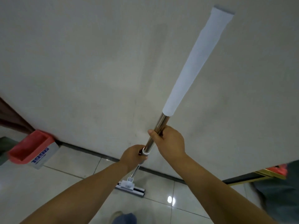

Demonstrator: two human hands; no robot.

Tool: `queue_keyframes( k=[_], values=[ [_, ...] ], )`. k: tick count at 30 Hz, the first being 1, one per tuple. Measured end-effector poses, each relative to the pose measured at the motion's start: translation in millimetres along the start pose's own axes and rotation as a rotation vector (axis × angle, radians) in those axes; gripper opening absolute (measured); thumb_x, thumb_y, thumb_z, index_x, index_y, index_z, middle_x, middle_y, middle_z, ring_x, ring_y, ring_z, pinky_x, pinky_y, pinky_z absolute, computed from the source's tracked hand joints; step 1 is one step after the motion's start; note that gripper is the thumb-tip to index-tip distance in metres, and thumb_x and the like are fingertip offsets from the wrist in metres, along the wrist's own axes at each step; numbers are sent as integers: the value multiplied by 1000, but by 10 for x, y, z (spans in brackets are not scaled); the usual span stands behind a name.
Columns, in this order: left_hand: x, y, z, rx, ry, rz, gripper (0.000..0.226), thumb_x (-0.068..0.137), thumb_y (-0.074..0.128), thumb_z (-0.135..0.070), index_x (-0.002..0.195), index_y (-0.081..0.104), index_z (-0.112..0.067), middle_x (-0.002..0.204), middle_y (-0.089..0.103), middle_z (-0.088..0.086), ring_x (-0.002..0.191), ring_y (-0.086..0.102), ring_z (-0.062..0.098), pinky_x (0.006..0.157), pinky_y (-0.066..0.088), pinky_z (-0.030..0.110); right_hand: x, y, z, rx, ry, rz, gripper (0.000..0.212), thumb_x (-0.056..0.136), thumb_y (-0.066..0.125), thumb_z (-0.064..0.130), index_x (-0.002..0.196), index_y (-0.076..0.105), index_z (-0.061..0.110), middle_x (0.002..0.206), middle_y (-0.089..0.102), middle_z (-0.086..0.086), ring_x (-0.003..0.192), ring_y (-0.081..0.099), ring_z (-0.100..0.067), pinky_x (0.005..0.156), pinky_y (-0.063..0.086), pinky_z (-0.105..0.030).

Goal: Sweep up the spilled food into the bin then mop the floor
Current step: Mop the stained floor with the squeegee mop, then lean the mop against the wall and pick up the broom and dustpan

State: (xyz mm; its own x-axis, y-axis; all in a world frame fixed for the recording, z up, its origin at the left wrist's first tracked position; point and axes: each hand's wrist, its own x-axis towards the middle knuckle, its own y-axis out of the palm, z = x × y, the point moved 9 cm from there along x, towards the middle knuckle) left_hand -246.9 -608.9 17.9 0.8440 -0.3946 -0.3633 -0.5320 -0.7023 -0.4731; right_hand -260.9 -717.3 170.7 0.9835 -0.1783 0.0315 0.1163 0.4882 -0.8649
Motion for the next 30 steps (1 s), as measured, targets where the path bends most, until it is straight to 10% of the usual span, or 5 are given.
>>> queue_keyframes(
  k=[12,19,30],
  values=[
    [518,-298,-34,-175,-62,-127,25,84,59,-18,65,52,-33,65,58,-5,63,53,15,69,48,32,820,224,-47,290,26,64,22,91,59,37,88,58,16,67,53,10,63,52,-7,60,42,-21],
    [614,-299,-38,-122,-126,-143,15,82,64,-22,95,67,-16,99,70,11,96,66,28,89,52,36,811,381,-373,3,-51,140,31,93,53,42,112,59,18,74,54,5,66,52,-10,53,35,-17],
    [-633,-1232,975,-58,-335,-401,32,88,63,-12,120,62,-12,118,64,3,102,57,9,92,42,17,454,897,-227,-82,-228,269,17,94,55,18,78,62,20,72,54,14,59,50,-1,54,38,-13]
  ],
)
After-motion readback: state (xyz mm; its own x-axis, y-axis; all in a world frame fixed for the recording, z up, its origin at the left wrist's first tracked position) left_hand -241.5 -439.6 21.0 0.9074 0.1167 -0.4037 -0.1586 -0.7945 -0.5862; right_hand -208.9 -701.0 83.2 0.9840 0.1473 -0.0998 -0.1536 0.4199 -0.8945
